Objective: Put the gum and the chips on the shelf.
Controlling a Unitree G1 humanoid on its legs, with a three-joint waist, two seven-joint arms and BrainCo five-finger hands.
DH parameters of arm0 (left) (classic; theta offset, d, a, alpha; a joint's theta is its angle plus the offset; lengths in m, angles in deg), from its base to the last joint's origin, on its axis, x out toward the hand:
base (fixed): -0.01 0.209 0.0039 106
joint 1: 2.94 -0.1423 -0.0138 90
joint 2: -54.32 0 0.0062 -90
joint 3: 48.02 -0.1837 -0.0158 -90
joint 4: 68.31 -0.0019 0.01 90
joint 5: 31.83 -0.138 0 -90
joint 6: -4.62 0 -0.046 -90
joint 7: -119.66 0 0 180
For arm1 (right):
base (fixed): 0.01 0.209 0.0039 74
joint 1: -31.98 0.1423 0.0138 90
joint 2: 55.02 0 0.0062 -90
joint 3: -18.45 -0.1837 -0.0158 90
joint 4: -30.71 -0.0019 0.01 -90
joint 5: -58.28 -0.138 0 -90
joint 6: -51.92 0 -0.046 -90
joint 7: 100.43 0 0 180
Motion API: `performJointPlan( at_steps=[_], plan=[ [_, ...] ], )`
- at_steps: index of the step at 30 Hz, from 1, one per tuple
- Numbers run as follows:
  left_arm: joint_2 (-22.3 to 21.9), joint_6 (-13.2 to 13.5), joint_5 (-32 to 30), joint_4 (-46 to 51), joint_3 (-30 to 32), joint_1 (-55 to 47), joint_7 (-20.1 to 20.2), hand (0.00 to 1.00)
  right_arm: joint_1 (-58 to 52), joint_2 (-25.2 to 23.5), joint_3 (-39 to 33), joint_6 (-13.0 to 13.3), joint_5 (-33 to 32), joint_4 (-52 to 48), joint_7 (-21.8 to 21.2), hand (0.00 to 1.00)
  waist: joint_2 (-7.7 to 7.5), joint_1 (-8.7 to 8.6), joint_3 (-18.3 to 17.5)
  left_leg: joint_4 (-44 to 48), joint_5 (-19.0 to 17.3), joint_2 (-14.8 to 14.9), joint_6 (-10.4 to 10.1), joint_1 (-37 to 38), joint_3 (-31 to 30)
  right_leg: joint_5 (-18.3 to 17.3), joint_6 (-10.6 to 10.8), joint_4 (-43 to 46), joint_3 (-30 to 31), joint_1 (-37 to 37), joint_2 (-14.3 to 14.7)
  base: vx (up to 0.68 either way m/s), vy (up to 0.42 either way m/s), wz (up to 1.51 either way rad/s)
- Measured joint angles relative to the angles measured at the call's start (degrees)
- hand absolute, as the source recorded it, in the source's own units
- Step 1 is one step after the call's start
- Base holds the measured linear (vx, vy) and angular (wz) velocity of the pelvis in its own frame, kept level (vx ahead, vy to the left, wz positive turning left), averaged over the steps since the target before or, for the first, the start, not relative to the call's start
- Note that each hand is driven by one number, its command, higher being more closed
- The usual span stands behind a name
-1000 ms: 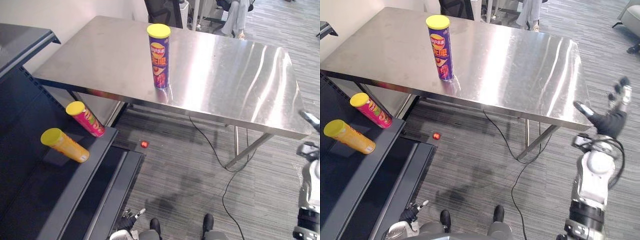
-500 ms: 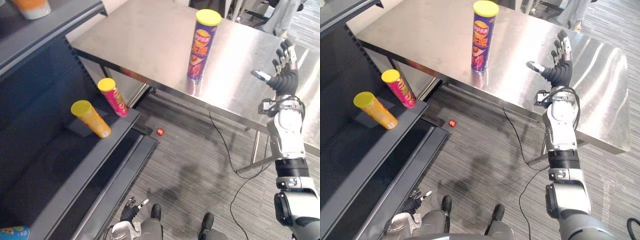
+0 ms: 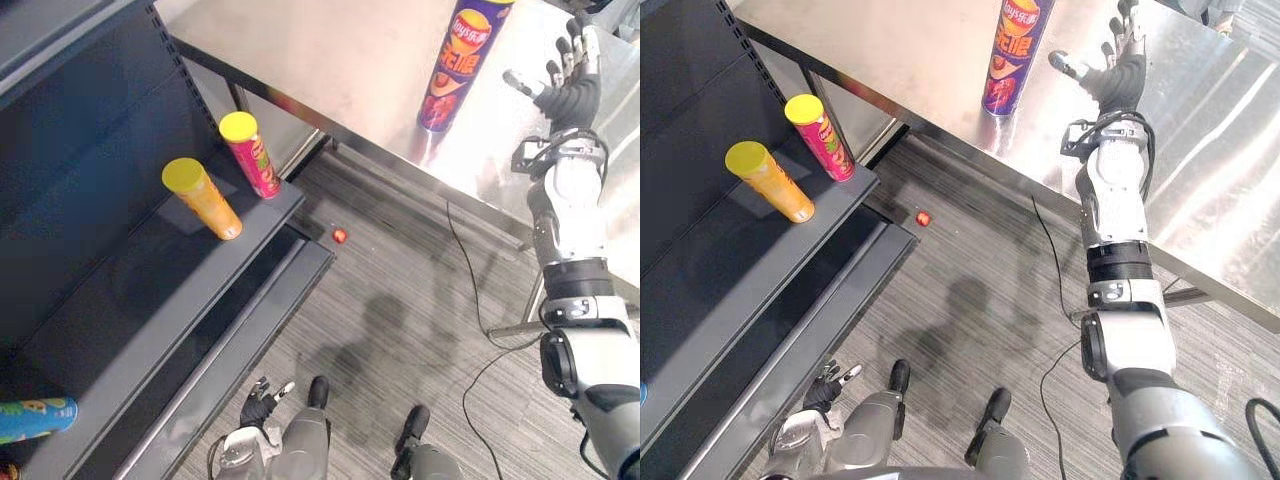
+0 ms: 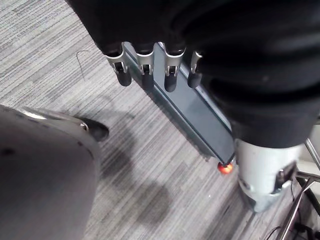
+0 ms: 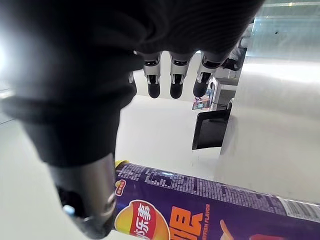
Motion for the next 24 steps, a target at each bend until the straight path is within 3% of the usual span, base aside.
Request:
performJointPlan(
  at_steps=[24],
  plan=[
    [0.99, 0.42, 0.02, -1.11, -2.3, 2.13, -1.33, 0.0, 10.83, -0.88, 3.66, -0.83, -3.31, 9.86, -0.76, 0.0, 0.51, 1.66, 1.6, 0.86, 0.0, 0.67, -0.03, -1.08, 1.17, 0.0, -0.05, -0.01, 1.01, -1.2, 0.4, -0.01, 0.005, -0.02]
  ],
)
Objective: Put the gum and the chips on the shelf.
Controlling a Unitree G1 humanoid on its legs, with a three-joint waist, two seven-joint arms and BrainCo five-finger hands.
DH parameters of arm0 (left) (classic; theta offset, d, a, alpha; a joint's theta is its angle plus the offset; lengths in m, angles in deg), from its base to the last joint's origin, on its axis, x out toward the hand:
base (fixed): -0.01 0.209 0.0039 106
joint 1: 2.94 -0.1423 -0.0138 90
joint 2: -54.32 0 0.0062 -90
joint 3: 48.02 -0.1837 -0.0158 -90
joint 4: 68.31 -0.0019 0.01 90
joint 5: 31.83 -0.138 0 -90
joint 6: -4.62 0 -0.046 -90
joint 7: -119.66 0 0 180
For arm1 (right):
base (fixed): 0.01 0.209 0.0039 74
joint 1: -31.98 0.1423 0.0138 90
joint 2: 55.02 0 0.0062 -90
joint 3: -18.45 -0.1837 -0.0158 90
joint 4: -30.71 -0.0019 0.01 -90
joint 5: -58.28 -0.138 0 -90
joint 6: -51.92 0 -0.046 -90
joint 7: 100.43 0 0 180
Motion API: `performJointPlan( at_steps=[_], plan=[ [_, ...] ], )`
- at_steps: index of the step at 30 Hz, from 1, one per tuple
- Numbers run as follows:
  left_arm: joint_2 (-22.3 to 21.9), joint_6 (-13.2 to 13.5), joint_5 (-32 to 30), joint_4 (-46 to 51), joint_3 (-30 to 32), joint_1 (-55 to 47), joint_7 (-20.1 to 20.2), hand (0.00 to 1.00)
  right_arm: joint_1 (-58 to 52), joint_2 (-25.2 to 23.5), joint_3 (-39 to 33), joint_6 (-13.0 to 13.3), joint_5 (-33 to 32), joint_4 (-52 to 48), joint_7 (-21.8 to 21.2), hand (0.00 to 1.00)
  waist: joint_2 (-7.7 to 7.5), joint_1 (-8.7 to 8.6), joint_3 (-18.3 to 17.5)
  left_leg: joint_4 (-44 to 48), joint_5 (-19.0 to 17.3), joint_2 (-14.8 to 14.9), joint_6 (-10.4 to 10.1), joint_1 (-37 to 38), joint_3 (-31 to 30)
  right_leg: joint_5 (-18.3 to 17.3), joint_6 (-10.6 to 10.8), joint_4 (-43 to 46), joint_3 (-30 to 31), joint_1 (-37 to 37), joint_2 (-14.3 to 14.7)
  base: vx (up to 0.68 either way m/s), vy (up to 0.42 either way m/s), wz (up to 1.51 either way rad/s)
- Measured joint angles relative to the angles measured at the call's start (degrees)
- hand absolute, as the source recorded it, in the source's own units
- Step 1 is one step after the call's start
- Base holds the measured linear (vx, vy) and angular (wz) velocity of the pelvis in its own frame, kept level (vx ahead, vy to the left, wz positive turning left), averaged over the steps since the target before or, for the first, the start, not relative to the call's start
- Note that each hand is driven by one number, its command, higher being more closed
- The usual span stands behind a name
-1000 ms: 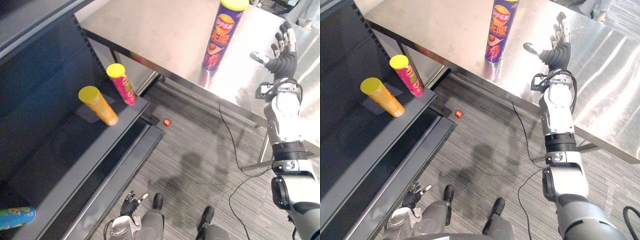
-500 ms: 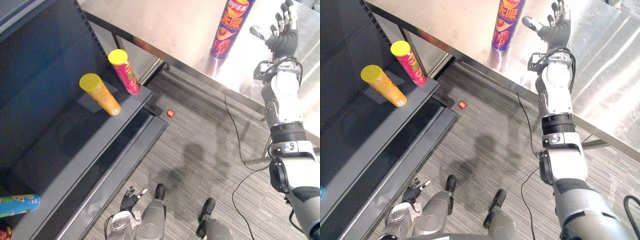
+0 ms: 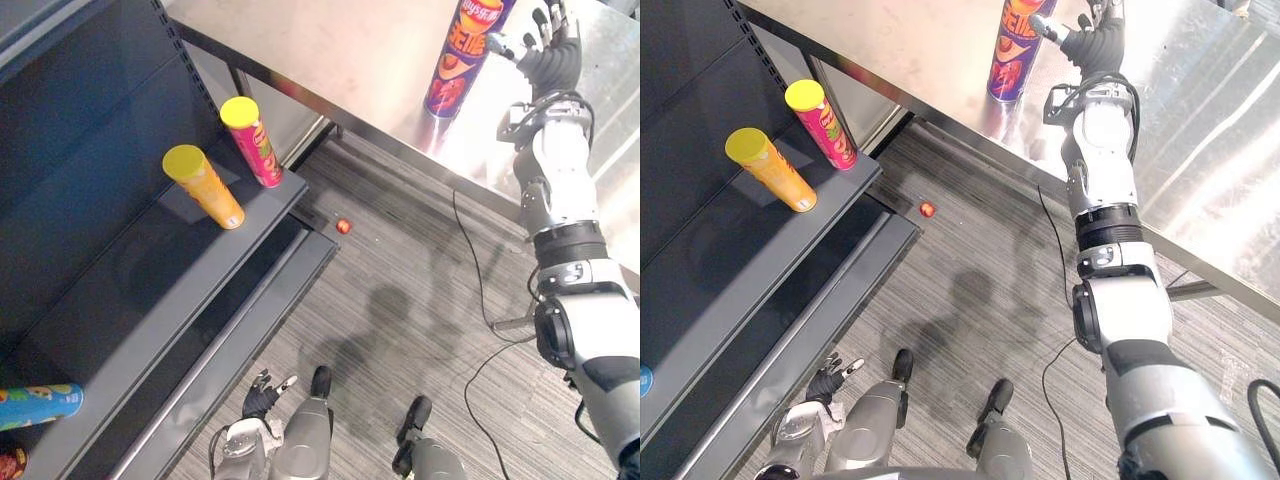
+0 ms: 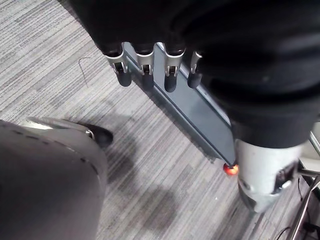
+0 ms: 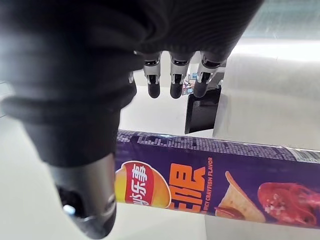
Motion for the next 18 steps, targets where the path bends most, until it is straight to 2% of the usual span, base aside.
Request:
performJointPlan(
  at_steps=[10, 18],
  plan=[
    [0.92, 0.09, 0.0, -0.16, -0.16, 0.63, -0.28, 0.0, 3.6, -0.19, 0.3, -0.26, -0.02, 3.99, 0.03, 0.0, 0.01, 1.21, 1.5, 0.04, 0.0, 0.32, -0.04, -0.16, -0.02, -0.01, -0.04, 0.0, 0.02, -0.17, 0.31, 0.0, 0.001, 0.0],
    [1.98, 0.1, 0.05, -1.9, -0.52, 0.58, -0.51, 0.0, 7.71, -0.89, 0.21, -1.33, -0.08, 8.18, 0.12, 0.0, -0.06, 1.39, 1.92, 0.23, 0.0, 0.3, -0.03, -0.67, -0.21, -0.01, -0.03, -0.01, -0.16, -0.47, 0.31, 0.0, 0.0, 0.0]
  ],
)
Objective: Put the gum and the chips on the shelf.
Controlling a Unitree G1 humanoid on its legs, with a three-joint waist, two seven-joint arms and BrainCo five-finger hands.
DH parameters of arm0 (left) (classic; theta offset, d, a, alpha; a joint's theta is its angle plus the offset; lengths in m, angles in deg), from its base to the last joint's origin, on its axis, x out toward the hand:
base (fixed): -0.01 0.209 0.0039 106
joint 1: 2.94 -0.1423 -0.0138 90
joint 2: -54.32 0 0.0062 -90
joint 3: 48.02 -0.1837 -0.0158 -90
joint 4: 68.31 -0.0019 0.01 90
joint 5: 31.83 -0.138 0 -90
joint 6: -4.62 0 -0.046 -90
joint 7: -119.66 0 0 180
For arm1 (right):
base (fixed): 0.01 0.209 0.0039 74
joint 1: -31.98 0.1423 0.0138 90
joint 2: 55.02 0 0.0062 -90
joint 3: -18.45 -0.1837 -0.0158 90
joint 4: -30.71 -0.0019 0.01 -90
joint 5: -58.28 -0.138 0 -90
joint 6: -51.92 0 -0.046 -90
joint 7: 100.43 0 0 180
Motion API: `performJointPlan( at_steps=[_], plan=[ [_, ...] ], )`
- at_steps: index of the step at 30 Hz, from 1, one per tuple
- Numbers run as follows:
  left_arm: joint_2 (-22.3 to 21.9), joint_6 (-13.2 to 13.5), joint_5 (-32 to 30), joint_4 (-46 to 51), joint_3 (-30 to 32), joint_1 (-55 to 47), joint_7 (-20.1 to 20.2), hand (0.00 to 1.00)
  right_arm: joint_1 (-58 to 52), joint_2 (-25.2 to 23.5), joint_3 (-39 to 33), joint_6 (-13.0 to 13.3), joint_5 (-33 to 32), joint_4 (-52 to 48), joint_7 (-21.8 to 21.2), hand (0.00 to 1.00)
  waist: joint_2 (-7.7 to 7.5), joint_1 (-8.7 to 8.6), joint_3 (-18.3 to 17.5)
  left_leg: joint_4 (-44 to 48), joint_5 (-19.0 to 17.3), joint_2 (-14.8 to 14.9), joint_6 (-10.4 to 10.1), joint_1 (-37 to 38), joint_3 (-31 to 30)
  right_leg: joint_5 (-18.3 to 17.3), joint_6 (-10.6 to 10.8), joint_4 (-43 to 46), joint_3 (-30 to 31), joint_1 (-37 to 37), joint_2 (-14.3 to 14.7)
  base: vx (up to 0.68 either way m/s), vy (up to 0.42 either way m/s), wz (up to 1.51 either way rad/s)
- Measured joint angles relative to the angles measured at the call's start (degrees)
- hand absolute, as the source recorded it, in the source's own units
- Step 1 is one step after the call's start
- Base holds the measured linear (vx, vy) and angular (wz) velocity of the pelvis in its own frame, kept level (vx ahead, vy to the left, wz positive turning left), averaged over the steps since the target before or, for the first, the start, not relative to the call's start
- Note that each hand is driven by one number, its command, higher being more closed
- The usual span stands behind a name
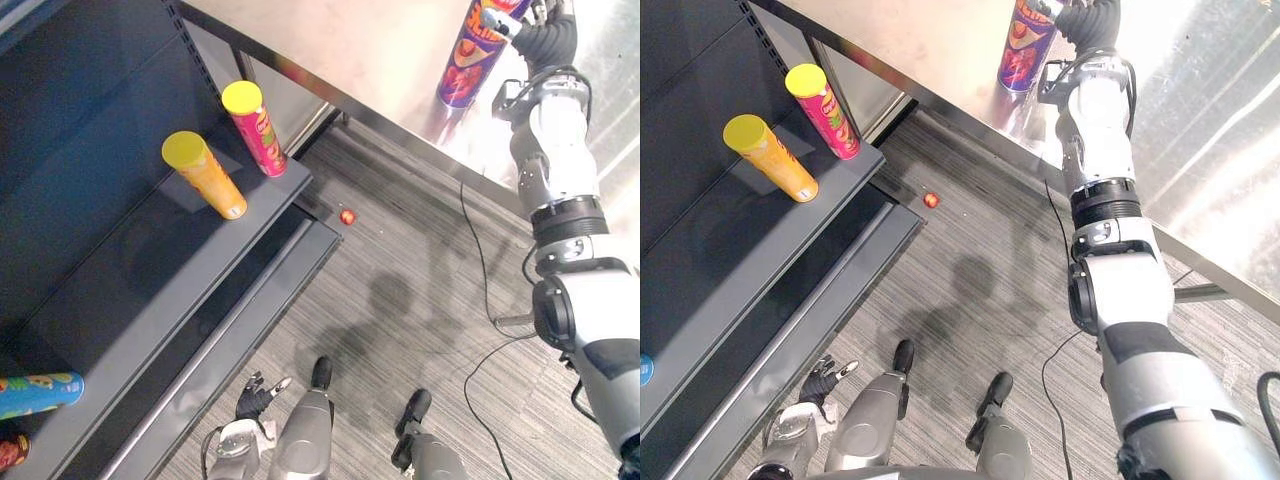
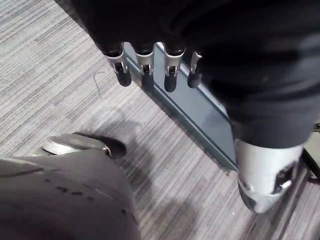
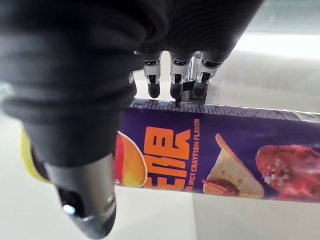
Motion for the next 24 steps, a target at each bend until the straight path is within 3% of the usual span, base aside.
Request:
performJointPlan(
  at_steps=[4, 5, 11, 24],
  plan=[
    [0.81, -0.01, 0.2, 0.06, -1.23, -0.01, -0.02, 0.0, 2.11, 0.0, -0.68, -0.14, -0.38, 2.64, 0.1, 0.0, 0.03, 0.22, 1.58, 0.56, -0.01, 0.09, -0.01, -0.54, -0.25, 0.0, -0.01, 0.0, -0.18, -0.04, 0.15, -0.01, 0.002, 0.02],
    [0.83, -0.03, 0.21, -0.02, -1.41, -0.01, -0.03, 0.0, 2.11, -0.01, -0.68, -0.14, -0.38, 3.1, 0.16, 1.0, 0.03, 0.23, 1.58, 0.65, -0.01, 0.09, -0.02, -0.71, -0.26, -0.01, -0.01, 0.0, -0.23, -0.1, 0.16, -0.03, 0.013, 0.06],
    [0.94, -0.02, 0.26, -0.21, -1.79, -0.07, -0.08, 0.0, 2.54, -0.01, -1.21, -0.77, -0.4, 5.59, 0.56, 1.0, 0.04, 1.3, 1.59, 1.37, -0.03, 0.29, -0.05, -1.83, -0.5, 0.0, -0.03, 0.0, -0.28, -0.83, 0.45, -0.01, 0.004, 0.0],
    [0.97, -0.02, 0.24, -0.2, -1.81, -0.09, -0.5, 0.0, 3.15, -1.2, -0.48, -0.86, -0.31, 5.96, 0.19, 1.0, 0.06, 1.58, 1.6, 2.34, -0.33, 1.09, -0.49, -2.24, -0.18, 0.05, -0.46, -0.12, 0.07, -0.93, 1.2, 0.0, 0.0, -0.02]
  ],
)
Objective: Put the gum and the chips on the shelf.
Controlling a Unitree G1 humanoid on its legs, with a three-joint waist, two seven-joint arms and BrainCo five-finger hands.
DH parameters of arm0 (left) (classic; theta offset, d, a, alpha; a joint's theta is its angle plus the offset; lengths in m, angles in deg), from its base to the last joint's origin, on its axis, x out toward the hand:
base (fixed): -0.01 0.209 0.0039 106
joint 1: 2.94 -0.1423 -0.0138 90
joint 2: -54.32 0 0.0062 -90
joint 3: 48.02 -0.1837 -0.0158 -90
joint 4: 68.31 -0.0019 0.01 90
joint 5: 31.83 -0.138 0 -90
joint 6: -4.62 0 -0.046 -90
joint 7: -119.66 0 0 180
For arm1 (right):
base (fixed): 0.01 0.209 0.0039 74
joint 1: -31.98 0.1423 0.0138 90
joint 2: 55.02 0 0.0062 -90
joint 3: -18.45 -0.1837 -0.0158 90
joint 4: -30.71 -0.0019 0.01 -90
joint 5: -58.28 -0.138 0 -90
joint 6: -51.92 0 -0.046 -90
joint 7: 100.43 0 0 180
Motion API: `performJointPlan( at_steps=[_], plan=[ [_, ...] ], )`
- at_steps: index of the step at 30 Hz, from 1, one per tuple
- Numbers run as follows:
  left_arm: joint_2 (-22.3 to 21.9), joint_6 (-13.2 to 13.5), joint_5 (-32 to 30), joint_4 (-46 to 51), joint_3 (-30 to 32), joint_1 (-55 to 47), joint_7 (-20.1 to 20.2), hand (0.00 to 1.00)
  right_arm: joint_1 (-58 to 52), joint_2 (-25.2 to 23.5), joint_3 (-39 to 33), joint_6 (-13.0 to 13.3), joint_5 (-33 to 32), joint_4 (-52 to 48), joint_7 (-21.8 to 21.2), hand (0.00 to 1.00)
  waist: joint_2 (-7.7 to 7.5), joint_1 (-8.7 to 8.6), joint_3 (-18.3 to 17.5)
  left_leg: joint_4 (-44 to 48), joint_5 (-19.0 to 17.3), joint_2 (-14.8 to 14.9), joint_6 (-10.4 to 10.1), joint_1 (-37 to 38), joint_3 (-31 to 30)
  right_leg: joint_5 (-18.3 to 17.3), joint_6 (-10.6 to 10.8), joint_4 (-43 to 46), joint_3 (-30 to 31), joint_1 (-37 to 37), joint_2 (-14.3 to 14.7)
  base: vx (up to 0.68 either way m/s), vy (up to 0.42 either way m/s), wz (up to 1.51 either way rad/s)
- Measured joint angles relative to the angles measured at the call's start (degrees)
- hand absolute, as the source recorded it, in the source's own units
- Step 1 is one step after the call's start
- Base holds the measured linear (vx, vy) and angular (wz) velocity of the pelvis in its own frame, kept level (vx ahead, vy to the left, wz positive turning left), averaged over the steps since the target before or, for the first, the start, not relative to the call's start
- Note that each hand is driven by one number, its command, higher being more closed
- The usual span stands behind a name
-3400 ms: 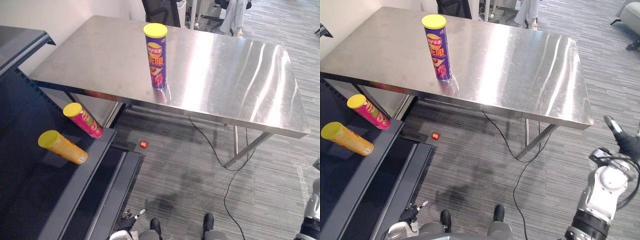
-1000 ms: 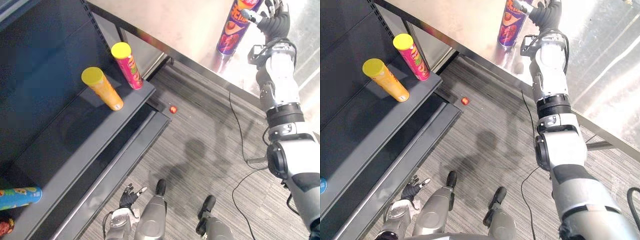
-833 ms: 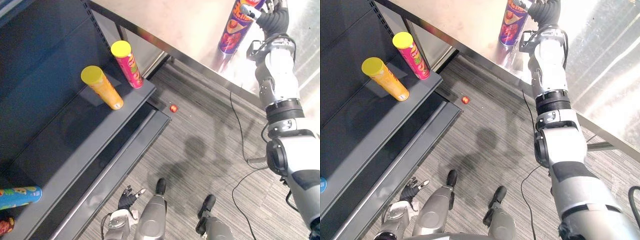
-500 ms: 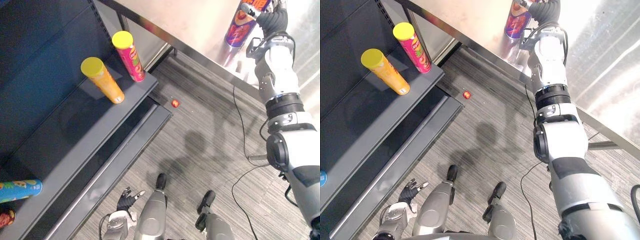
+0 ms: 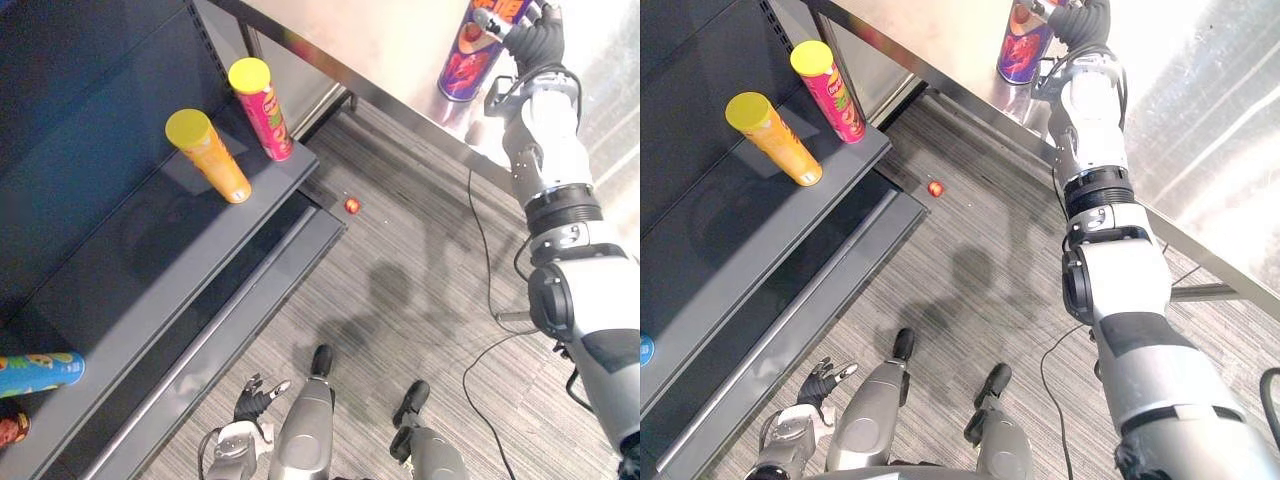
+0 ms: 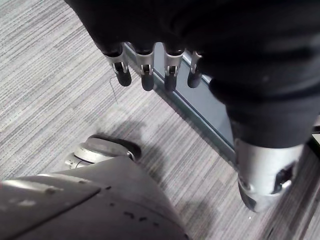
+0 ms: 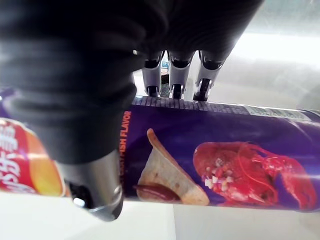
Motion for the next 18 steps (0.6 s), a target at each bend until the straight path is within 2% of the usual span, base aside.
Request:
performJointPlan(
  at_steps=[5, 8, 11, 15, 18],
  plan=[
    [-0.01, -0.01, -0.03, 0.0, -0.05, -0.05, 0.02, 0.0, -0.02, 0.0, 0.0, -0.12, 0.0, -0.18, -0.04, 1.0, 0.0, -0.18, 0.0, 0.27, -0.04, 0.21, -0.07, 0.06, 0.36, 0.08, -0.12, -0.14, 0.39, -0.02, 0.13, 0.0, 0.005, -0.04],
    [-0.03, -0.04, -0.12, 0.02, -0.06, -0.1, 0.04, 0.0, -1.57, -0.01, 0.01, -0.38, -0.01, -5.45, 0.43, 1.0, 0.01, -0.31, -0.01, 0.42, -0.09, 0.27, -0.12, 0.28, 0.71, 0.18, -0.24, -0.23, 0.87, -0.01, 0.14, 0.0, 0.013, -0.07],
    [-0.07, -0.11, -0.34, 0.09, 0.03, -0.3, 0.02, 0.0, -5.63, 0.0, 0.02, -0.1, 0.05, -16.33, 0.8, 1.0, 0.02, -0.67, -0.03, 0.39, -0.34, 0.47, -0.2, 1.28, 1.53, 0.19, -0.26, -0.22, 1.68, 0.47, 0.15, 0.0, 0.01, -0.13],
    [0.04, -1.09, -1.02, 0.2, 0.25, -0.87, 0.1, 0.0, -14.07, 0.02, 0.07, 1.3, 0.06, -32.75, 0.43, 1.0, -0.05, -2.12, -0.26, 0.07, -0.77, 0.69, -0.2, 2.98, 2.64, 0.19, -0.25, -0.24, 2.77, 1.4, 0.21, 0.0, 0.009, -0.13],
    [0.05, -1.29, -1.17, -0.04, 0.29, -1.96, 0.4, 0.0, -22.64, -0.02, 0.18, 2.83, 0.05, -39.91, -0.73, 1.0, -0.22, -2.97, -2.65, -0.69, -0.76, 0.71, -0.2, 3.46, 3.26, 0.2, -0.25, -0.59, 3.19, 1.36, 0.23, 0.02, 0.001, -0.09]
  ],
)
